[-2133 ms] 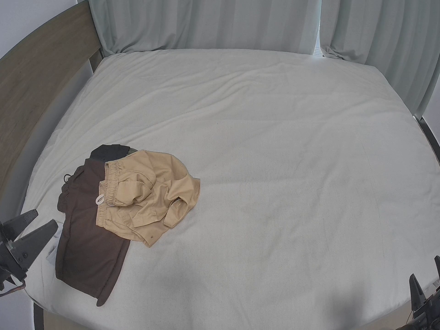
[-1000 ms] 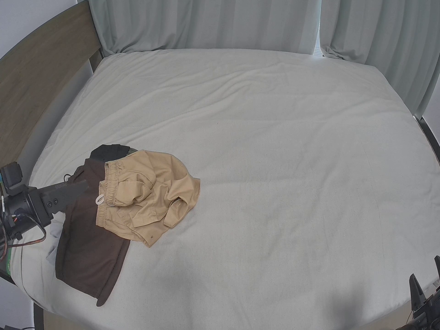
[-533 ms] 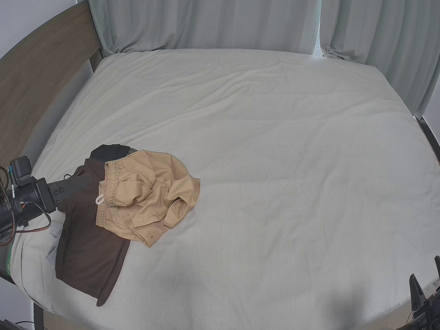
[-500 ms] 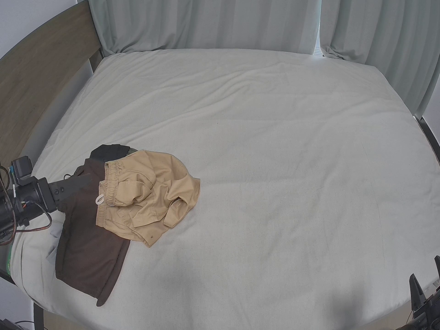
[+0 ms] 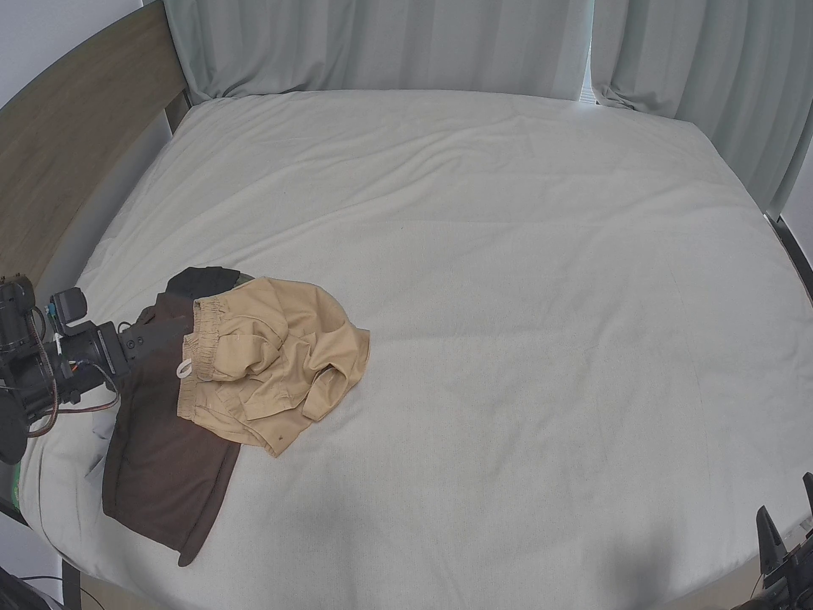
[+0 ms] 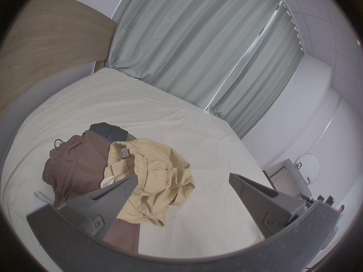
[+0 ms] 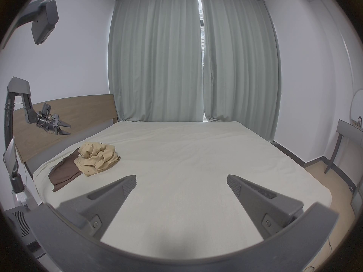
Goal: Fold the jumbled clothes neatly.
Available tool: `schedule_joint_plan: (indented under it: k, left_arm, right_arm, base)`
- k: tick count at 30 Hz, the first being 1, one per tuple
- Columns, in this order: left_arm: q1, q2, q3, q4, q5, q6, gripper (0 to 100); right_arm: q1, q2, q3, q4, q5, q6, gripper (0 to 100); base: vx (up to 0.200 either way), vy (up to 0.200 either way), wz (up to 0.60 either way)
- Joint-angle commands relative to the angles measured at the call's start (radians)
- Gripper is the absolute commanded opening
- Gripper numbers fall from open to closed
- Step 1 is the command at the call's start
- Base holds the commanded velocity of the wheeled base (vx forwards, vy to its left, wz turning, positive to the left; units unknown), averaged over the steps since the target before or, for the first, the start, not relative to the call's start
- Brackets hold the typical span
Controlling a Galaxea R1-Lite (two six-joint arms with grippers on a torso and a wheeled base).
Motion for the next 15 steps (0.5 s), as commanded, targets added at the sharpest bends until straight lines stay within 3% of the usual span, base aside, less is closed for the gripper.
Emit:
schedule_joint_plan:
  k: [1, 15]
  left_arm:
    - [0.001, 0.104, -0.041, -0.023, 0.003, -0.002, 100]
    - [0.012, 0.242, -0.146, -0.025, 0.012, -0.004, 100]
  right_arm:
    - [-0.001, -0.013, 0.018, 0.0, 0.001, -0.001, 100]
    - [-0.001, -0.013, 0.018, 0.0, 0.001, -0.001, 100]
  base:
    - [0.0, 0.0, 0.0]
    - [0.0, 0.0, 0.0]
